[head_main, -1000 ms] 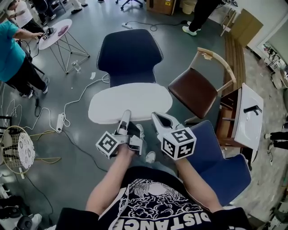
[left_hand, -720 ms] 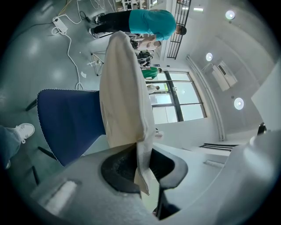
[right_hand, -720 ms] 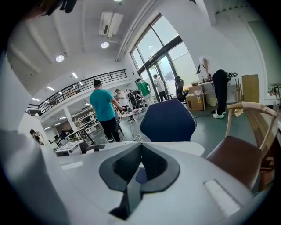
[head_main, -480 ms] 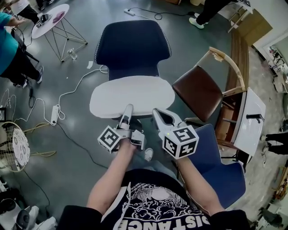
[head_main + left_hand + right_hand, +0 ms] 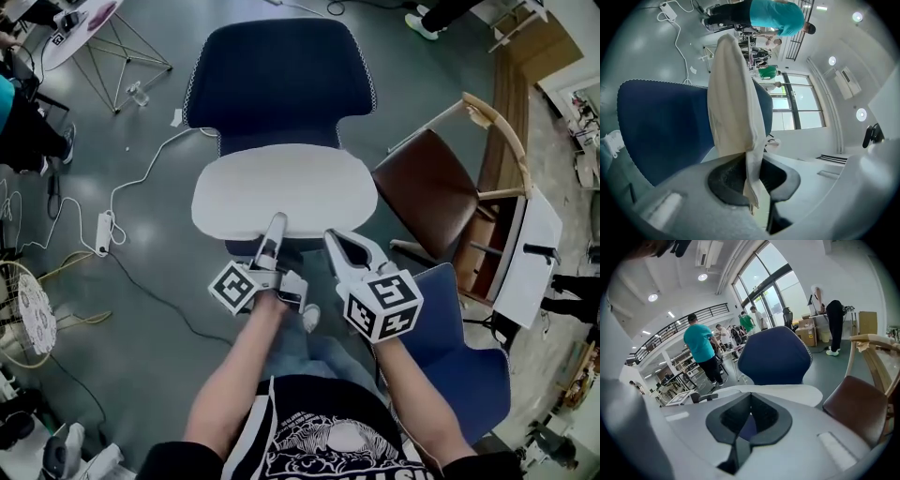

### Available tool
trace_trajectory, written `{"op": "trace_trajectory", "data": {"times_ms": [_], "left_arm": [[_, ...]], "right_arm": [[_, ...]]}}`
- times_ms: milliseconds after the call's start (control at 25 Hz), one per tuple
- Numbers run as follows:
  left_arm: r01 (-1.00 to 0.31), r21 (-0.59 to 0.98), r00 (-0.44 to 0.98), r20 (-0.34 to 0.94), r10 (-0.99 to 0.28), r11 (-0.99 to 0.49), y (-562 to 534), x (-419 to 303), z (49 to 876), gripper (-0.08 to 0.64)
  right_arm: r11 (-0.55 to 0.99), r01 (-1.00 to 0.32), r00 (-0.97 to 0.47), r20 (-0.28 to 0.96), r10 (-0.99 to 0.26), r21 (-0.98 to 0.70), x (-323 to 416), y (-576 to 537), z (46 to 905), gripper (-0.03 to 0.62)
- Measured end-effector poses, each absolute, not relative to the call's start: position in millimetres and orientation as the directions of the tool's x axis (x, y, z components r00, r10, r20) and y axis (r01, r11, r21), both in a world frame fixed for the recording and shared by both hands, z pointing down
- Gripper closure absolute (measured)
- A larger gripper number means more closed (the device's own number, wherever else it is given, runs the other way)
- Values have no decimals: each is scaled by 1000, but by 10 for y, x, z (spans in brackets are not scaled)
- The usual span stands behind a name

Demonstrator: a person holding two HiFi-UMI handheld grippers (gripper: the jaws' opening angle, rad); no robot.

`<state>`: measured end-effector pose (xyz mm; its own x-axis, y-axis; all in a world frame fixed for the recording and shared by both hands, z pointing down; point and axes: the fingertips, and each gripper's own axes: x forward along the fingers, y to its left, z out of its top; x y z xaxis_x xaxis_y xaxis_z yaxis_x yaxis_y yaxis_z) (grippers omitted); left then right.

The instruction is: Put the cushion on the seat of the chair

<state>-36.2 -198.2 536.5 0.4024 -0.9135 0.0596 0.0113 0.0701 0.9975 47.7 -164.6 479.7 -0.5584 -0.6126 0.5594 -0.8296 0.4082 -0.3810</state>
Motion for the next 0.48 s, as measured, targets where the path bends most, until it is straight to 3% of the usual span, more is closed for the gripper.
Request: {"op": "trace_trajectory", "data": {"times_ms": [480], "left_arm": [[24,996,376,75,-924,90,-2275,-256,5970,514]], "right_arm": [[401,-823,-568,608,-555,-403,387,-1798,5300,595]]}}
